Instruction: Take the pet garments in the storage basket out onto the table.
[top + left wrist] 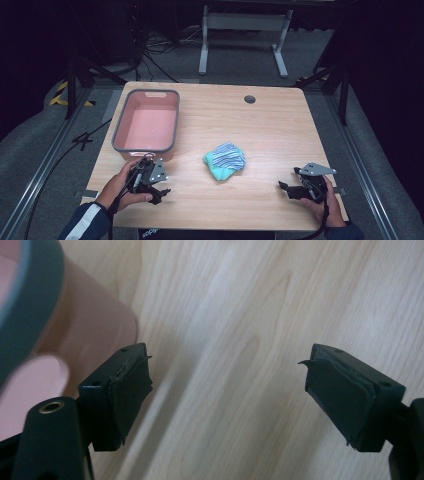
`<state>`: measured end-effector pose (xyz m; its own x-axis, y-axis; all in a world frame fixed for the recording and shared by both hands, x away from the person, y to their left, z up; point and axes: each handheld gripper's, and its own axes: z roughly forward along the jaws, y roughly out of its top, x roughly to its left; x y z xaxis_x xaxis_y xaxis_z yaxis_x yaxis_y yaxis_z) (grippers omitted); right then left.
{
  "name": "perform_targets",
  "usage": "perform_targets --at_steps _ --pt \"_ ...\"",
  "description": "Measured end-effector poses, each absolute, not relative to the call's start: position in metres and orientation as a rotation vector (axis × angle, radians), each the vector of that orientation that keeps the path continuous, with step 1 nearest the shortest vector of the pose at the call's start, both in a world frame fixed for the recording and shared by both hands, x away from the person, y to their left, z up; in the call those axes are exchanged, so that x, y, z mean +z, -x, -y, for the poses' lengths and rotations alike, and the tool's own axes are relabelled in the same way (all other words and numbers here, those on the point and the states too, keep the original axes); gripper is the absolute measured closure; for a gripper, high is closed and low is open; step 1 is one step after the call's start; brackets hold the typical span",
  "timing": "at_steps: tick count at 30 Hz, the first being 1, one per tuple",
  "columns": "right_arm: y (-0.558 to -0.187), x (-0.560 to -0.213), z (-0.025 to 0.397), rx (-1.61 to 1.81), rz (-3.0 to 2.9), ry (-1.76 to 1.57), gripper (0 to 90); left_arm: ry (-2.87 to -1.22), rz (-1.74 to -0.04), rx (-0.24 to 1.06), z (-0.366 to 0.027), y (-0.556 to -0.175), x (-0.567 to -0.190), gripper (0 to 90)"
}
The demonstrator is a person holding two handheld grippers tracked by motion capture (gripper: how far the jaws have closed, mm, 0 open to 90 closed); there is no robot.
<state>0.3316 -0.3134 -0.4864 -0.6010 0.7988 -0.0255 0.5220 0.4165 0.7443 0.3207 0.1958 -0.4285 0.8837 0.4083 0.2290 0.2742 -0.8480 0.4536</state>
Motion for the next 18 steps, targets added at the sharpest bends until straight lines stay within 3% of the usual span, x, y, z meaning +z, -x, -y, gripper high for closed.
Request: perform_targets --at_steps 18 --pt "-0.332 -0.487 0.314 1.011 -2.3 -1.14 17.8 -2.518 -0.667 0.395 -0.259 -0.32 -0.462 16.9"
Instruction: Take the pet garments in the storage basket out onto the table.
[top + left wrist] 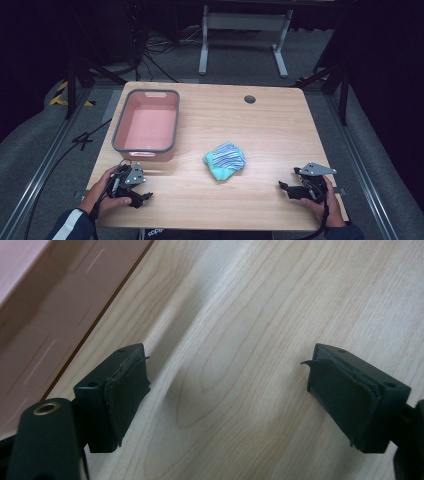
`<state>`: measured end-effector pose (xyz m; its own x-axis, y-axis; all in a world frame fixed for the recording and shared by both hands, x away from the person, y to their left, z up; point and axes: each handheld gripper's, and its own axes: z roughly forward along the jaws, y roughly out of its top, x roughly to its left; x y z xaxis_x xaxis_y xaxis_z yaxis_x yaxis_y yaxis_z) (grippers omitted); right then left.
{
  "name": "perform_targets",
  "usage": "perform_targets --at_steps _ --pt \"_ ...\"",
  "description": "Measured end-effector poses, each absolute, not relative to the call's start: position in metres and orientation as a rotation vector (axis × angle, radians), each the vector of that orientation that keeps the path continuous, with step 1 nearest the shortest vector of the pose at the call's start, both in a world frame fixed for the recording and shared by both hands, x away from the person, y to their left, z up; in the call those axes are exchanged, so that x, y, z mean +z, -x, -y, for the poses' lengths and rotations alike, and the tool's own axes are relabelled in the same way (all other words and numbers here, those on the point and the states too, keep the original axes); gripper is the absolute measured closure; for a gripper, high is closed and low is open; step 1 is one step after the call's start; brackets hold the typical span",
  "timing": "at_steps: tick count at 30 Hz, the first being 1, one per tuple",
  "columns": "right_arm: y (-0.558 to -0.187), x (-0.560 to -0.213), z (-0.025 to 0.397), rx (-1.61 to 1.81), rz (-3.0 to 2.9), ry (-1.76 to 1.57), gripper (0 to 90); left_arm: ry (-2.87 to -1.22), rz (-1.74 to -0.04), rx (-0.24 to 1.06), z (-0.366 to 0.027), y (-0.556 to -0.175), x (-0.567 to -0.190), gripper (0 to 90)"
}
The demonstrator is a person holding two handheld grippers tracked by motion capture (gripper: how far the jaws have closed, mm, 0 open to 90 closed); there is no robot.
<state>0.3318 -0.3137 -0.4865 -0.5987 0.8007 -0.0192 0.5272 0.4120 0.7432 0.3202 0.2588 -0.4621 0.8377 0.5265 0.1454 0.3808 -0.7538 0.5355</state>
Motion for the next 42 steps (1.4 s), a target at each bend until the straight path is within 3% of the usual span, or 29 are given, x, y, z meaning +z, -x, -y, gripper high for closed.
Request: perform_targets --at_steps 14,42 --pt "-0.331 -0.486 0.313 1.016 -2.297 -1.141 18.0 -2.251 -0.886 0.329 -0.307 -0.319 -0.482 11.3" --pt "-0.333 -0.487 0.314 1.018 -2.309 -1.143 17.9 -2.258 -0.875 0.326 -0.307 -0.322 -0.483 8.5"
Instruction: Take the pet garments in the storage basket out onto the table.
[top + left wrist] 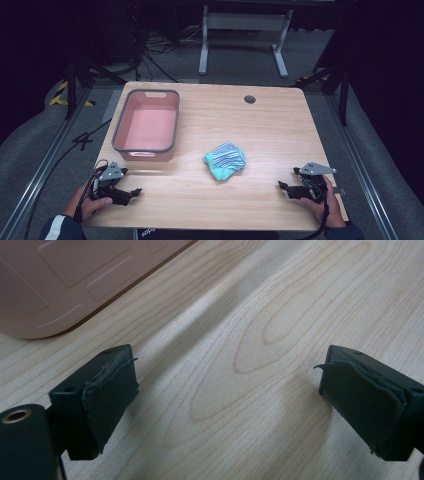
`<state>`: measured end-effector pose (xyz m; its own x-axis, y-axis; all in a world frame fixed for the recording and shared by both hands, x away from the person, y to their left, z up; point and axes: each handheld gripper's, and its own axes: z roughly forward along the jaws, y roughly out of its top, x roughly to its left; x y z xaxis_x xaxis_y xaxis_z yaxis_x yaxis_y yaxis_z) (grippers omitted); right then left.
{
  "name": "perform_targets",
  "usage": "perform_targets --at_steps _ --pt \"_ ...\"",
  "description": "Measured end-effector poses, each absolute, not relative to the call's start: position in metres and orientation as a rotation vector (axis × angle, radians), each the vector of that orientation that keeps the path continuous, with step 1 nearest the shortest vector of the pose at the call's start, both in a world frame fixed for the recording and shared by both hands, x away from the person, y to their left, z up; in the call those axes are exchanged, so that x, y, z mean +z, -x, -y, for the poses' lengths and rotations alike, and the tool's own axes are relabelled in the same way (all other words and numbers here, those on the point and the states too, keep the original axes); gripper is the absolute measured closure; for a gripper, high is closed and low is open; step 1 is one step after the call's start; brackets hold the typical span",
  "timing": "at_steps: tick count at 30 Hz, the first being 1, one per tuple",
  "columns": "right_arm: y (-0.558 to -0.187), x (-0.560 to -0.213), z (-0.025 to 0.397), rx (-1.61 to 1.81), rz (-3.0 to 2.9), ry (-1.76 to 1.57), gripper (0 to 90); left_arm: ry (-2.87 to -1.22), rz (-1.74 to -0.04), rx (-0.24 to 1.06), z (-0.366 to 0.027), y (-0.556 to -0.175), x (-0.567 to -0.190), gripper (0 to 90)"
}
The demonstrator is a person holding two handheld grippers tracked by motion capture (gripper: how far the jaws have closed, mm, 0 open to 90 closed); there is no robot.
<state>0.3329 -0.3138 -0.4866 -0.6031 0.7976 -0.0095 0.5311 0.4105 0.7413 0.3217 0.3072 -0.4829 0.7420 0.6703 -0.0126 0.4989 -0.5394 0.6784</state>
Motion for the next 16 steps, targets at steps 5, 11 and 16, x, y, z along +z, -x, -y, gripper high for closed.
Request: perform_targets --at_steps 5,11,16 --pt "-0.3324 -0.4865 0.3135 1.015 -2.307 -1.142 17.9 -2.255 -0.887 0.324 -0.3063 -0.3225 -0.4833 6.3" --pt "-0.3307 -0.4865 0.3135 1.013 -2.296 -1.139 17.9 -2.27 -0.883 0.312 -0.3049 -0.3259 -0.4837 2.5" --pt "-0.3312 -0.4866 0.3141 1.017 -2.301 -1.144 18.0 -2.278 -0.885 0.322 -0.3046 -0.3271 -0.4836 0.4"
